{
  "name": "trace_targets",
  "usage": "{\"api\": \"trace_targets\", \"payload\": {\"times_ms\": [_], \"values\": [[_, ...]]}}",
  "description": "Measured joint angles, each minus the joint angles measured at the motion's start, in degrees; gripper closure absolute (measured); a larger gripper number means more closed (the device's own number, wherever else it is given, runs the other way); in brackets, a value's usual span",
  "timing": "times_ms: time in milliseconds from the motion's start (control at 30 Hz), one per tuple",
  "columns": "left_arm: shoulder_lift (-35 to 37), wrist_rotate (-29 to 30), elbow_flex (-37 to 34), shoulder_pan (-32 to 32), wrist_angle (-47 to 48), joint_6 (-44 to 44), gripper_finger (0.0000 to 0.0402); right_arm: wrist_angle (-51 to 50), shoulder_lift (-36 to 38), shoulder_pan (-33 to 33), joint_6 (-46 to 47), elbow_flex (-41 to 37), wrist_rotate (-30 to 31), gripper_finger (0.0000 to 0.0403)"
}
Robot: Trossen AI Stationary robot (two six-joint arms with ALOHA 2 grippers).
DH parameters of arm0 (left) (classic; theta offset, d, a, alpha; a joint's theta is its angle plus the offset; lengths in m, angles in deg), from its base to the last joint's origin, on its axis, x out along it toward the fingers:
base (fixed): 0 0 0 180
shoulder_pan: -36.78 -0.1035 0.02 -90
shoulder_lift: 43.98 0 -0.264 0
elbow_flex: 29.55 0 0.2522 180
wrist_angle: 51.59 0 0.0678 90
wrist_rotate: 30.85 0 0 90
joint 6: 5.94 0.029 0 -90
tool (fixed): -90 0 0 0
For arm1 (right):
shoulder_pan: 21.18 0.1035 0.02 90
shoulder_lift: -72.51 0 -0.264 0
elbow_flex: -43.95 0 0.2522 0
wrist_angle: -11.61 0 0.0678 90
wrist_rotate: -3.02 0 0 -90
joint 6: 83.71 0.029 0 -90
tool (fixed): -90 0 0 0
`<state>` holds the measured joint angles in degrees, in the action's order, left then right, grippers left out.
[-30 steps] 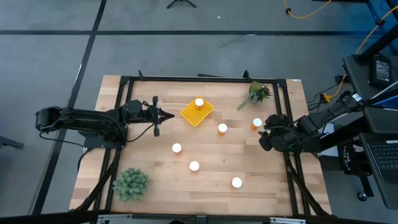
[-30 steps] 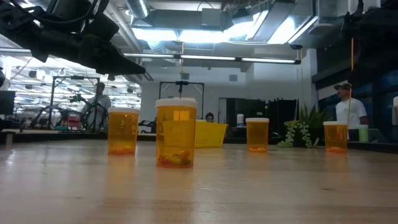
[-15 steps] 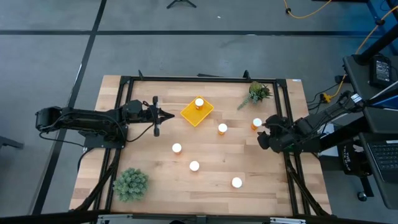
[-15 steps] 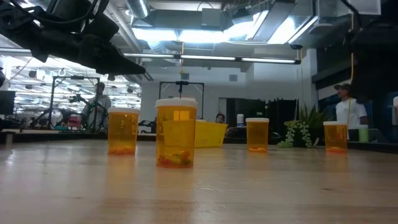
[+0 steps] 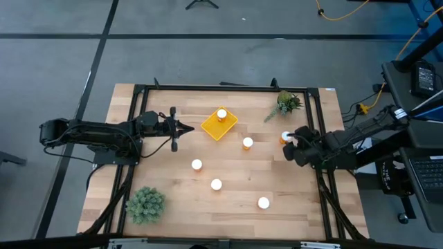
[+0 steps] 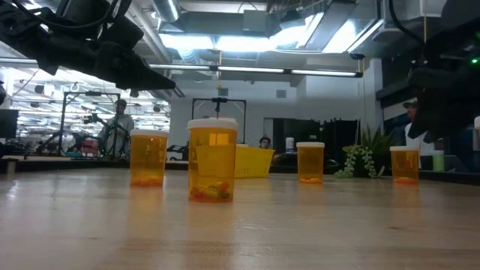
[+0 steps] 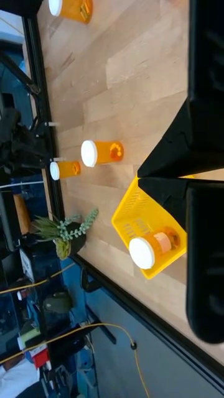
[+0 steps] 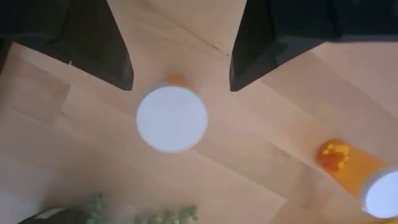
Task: Pick and place pill bottles into a basket
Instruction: Put the pill bottle into the bin
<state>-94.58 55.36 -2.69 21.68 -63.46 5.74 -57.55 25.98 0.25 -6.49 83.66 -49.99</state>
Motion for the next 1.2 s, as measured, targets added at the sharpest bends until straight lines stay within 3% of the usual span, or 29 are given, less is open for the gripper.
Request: {"api": "trace_targets", "payload": {"times_ms": [300,667,1200], "values": [[0.0,2.9,0.0,0.0,0.0,0.0,0.0393,5.3,-1.1,-4.5,-9.7,0.0,-0.2,0.0135],[0.0,2.8,0.0,0.0,0.0,0.0,0.0395,8.0,-6.7,-8.1,-13.3,0.0,-0.6,0.0135],[0.0,2.8,0.0,0.0,0.0,0.0,0.0398,11.4,-11.0,-8.1,-11.0,0.1,1.3,0.0134]]}}
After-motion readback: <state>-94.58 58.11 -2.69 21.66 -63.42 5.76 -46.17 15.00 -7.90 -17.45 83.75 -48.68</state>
